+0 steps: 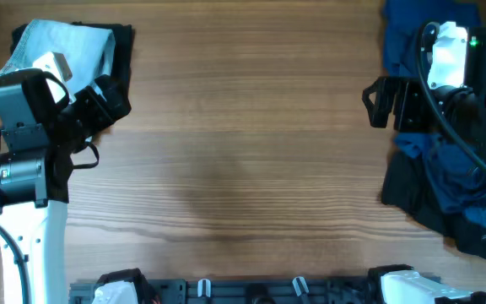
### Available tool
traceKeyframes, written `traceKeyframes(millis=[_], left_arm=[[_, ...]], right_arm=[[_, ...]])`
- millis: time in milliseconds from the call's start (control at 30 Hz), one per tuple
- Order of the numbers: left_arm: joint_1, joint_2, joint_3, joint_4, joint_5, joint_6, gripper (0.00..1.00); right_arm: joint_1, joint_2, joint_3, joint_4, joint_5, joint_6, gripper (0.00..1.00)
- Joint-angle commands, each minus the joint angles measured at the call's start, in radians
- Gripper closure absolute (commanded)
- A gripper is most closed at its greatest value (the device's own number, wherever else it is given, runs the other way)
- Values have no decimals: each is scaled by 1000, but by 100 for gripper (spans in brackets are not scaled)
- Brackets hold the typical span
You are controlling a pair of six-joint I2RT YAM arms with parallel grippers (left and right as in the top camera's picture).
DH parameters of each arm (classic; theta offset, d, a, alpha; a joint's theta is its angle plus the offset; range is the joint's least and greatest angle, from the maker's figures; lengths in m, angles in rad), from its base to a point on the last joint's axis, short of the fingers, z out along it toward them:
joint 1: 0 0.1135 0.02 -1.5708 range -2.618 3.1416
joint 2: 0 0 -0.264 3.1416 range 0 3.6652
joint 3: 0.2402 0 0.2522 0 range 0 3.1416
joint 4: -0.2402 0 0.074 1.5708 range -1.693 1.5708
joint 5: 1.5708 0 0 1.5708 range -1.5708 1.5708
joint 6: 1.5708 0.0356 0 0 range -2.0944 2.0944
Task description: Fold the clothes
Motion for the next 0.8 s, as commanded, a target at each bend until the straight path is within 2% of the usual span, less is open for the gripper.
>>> traceKeyframes(millis=[0,300,533,633,767], left_arm=[[-4,7,-3,-1,16,-12,0],[-4,7,-3,-1,16,-12,0],[-4,7,-3,-1,16,-12,0],[-4,7,-3,-1,16,-12,0],[-4,7,-3,-1,16,-12,0]], right_arm=[[1,5,10,-1,28,16,0],[1,-7,10,0,77,18,0],[1,-181,7,11,84,-29,0],[0,-289,-66,113,102,-53,0],[-27,-463,-317,413,95,-142,0]])
